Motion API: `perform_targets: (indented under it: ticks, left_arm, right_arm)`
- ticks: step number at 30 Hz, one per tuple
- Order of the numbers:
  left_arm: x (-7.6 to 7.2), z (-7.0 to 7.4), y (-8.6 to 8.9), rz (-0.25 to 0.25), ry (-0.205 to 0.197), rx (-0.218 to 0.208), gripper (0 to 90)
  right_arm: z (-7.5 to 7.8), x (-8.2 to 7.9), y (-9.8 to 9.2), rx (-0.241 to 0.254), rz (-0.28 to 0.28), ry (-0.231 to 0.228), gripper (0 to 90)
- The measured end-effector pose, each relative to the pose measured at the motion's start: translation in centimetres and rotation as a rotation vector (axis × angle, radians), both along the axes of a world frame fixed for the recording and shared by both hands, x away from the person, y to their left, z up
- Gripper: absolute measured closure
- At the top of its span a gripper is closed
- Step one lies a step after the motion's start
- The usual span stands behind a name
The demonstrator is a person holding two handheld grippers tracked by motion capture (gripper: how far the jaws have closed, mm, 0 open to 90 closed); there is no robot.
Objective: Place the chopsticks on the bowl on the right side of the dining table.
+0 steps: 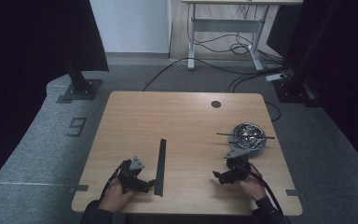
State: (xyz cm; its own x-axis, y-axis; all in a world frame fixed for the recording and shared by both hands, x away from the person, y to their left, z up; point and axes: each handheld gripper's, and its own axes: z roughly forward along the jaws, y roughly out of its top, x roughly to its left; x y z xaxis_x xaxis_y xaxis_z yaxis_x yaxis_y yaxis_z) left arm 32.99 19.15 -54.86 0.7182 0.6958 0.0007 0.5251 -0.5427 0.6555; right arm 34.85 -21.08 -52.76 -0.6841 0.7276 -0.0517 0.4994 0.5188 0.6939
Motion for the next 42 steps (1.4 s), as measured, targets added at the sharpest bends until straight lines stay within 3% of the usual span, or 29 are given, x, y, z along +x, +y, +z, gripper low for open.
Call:
perform_targets:
  ticks: [12, 28, 42]
  left_arm:
    - [0.0, 0.0, 0.0, 0.0, 0.0, 0.0, 0.0]
    - [0.0, 0.0, 0.0, 0.0, 0.0, 0.0, 0.0]
    - [0.0, 0.0, 0.0, 0.0, 0.0, 0.0, 0.0]
  right_arm:
    - [-0.1, 1.1, 3.8, 0.003, 0.084, 0.019, 0.0]
    - [-0.2, 2.8, 7.5, 0.018, 0.089, 0.049, 0.0]
    - [-0.3, 3.7, 11.0, -0.003, 0.138, 0.067, 0.0]
